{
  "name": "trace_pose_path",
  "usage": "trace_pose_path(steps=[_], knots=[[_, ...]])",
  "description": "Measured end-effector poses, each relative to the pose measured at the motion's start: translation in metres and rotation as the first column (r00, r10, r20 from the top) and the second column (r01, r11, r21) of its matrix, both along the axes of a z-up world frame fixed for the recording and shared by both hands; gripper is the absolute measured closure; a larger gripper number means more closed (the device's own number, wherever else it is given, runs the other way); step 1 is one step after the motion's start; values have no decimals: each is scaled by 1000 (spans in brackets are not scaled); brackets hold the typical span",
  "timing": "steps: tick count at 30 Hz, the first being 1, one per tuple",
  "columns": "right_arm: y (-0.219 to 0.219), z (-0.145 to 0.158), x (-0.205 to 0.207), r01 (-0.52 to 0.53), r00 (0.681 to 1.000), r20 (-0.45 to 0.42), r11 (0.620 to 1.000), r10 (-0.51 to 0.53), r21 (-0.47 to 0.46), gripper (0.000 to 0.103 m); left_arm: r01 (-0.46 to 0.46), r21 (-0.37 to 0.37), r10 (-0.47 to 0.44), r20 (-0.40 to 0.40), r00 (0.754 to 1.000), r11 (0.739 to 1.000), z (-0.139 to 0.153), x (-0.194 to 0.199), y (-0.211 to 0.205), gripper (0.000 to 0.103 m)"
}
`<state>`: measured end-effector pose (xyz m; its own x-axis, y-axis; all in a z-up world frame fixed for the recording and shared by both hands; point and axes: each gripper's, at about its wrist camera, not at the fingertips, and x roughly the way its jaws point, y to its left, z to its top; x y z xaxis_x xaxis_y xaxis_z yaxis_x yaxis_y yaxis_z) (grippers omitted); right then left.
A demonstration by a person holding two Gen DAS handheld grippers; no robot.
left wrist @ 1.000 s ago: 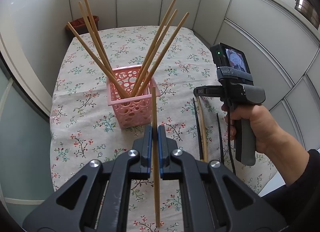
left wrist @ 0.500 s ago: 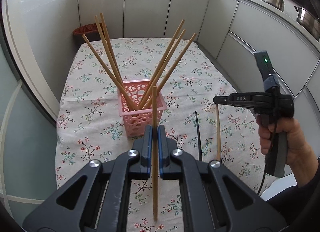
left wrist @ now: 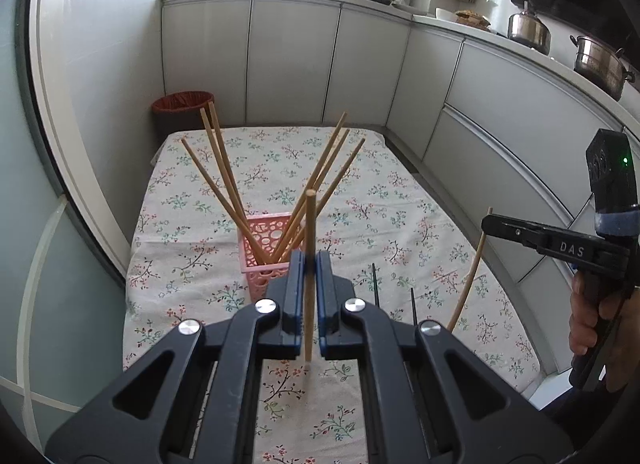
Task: Organize utensils
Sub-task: 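Release the left tool's chopstick into the basket while the right tool carries its own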
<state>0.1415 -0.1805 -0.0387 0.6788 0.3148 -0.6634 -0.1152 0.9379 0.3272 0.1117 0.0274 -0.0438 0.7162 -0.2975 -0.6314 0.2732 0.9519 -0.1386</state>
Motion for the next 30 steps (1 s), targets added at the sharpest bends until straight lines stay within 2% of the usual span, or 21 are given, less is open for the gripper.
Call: trace_pose_path(steps=[6, 12, 19, 30], knots=[[6, 31, -16, 4, 994, 112, 1000, -3, -6, 98, -27, -32, 30, 100, 994, 999, 22, -6, 6, 97], [13, 59, -21, 2, 980, 201, 1000, -3, 7, 98, -67, -73, 81, 200, 976, 995, 39, -7, 17, 97], [15, 77, -19, -5, 968, 253, 999, -5, 41, 98, -113, -126, 146, 296, 944, 986, 52, -3, 24, 97], [23, 90, -12, -20, 958, 287, 995, -8, 94, 98, -200, -130, 235, 379, 895, 971, 51, 16, 24, 97]])
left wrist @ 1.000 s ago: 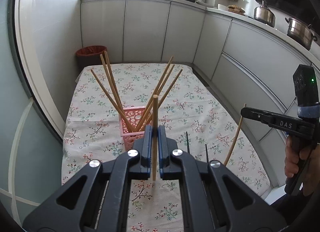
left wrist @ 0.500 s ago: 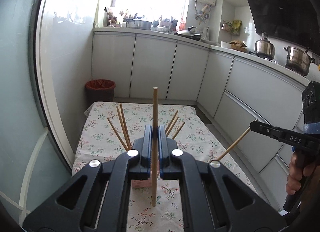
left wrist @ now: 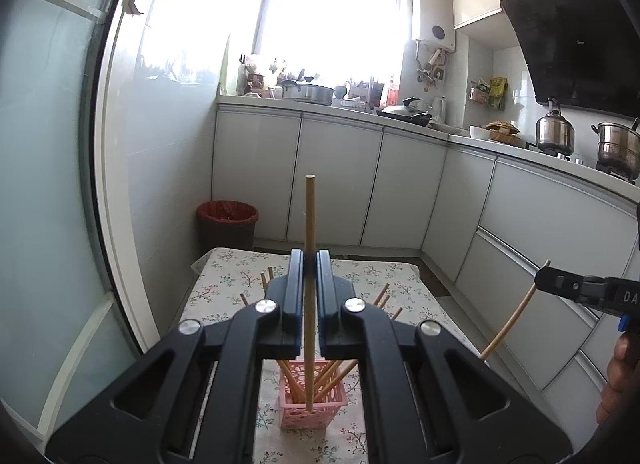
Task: Organize utensils
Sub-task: 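Release the left tool's chopstick into the basket while the right tool carries its own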
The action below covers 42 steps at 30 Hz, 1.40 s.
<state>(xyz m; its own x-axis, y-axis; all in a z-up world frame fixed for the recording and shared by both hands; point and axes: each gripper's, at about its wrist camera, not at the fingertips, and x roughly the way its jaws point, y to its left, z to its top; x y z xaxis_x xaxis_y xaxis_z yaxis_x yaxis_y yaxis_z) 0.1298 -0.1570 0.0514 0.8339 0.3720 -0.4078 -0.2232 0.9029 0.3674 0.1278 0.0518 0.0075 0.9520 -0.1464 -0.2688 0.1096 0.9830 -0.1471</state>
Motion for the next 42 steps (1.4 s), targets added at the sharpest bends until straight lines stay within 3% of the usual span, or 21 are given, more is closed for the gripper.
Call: trace_pose_path(steps=[9, 23, 24, 26, 28, 34, 42], knots=[[3, -3, 8, 5, 1000, -5, 1000, -5, 11, 98, -38, 41, 37, 20, 999, 998, -15, 18, -7, 97], [10, -10, 16, 9, 1000, -11, 1000, -9, 9, 98, -37, 1, 37, -169, 985, 999, -42, 45, -1, 95], [11, -10, 17, 8, 1000, -9, 1000, -8, 13, 98, -28, -7, 27, -185, 982, 1000, -41, 45, 0, 94], [13, -8, 18, 7, 1000, 1, 1000, -7, 22, 98, -21, -21, 17, -195, 981, 1000, -38, 39, 2, 77], [15, -5, 20, 10, 1000, 18, 999, -11, 33, 98, -23, -21, 19, -196, 980, 1000, -35, 33, 4, 69], [21, 5, 27, 40, 996, 81, 997, -46, 67, 98, -11, -37, 2, -241, 970, 999, -33, 16, 17, 52], [36, -4, 47, 63, 992, 104, 996, -70, 70, 98, -26, -47, 6, -382, 924, 999, -56, 20, 31, 51]])
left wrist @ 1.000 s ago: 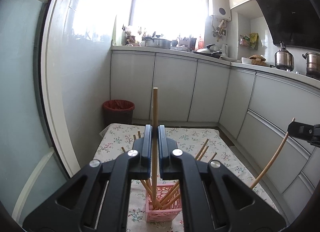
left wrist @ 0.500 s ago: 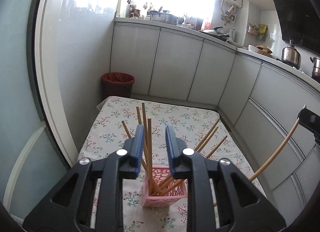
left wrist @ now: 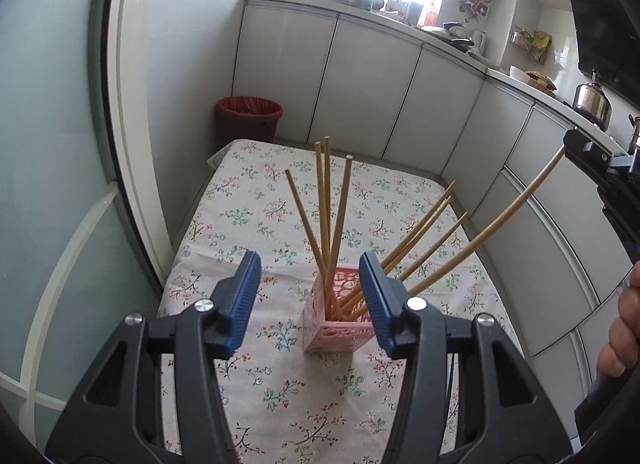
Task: Organize utensils
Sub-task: 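Release the left tool's chopstick into the basket while the right tool carries its own, then lower the right tool's chopstick into the basket and open the right tool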
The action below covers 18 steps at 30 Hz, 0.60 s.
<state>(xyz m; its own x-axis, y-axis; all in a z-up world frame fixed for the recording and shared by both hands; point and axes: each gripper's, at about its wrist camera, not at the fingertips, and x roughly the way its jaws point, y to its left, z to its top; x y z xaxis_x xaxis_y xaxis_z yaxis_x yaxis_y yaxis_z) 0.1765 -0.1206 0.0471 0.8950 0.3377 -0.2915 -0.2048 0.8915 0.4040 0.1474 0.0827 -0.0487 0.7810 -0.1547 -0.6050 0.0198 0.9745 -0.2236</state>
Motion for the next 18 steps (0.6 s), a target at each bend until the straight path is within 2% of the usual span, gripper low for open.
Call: trace_pose_path(steps=[5, 12, 18], knots=[[15, -7, 13, 10, 1000, 23, 999, -10, -34, 98, -5, 17, 5, -29, 1000, 1000, -6, -1, 6, 51], [36, -23, 32, 29, 999, 37, 997, -26, -77, 98, -3, 5, 3, -73, 997, 1000, -12, 3, 9, 51], [41, -35, 43, 41, 998, 40, 996, -38, -75, 98, 10, 13, -9, -79, 997, 1000, -14, 4, 6, 51]])
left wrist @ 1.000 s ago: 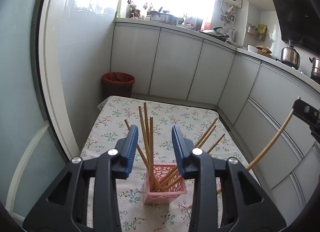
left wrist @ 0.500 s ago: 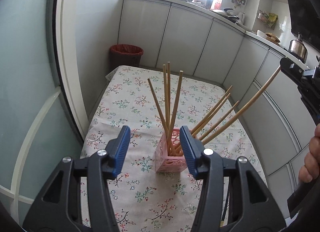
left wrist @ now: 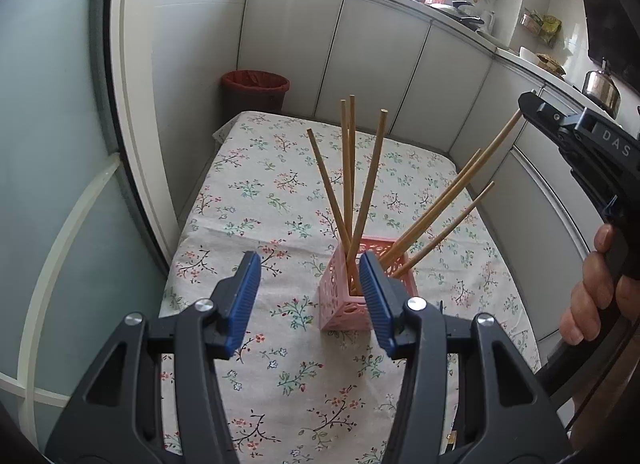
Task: Organize utensils
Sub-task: 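Lower the right tool's chopstick into the basket and open the right tool, then move both tools back toward the two black chopsticks on the cloth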
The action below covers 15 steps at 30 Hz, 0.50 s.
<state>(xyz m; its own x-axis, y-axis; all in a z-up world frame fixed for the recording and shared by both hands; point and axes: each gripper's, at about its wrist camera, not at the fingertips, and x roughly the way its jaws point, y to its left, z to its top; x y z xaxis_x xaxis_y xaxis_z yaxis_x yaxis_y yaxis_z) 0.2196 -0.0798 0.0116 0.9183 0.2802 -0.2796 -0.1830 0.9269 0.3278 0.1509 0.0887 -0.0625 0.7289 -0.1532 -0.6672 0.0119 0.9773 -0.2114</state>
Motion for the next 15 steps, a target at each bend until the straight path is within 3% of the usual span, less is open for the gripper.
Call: trace_pose_path(steps=[11, 12, 15], knots=[[9, -25, 15, -5, 998, -59, 1000, 4, -20, 97, 7, 18, -6, -10, 1000, 1000, -4, 1, -3, 51], [10, -26, 16, -12, 997, -72, 1000, 10, -23, 95, 9, 18, -9, -13, 1000, 1000, -5, 1, -3, 51], [6, -24, 13, -23, 997, -76, 999, 21, -24, 75, 19, 23, -18, -20, 1000, 1000, -7, 1, -5, 51]])
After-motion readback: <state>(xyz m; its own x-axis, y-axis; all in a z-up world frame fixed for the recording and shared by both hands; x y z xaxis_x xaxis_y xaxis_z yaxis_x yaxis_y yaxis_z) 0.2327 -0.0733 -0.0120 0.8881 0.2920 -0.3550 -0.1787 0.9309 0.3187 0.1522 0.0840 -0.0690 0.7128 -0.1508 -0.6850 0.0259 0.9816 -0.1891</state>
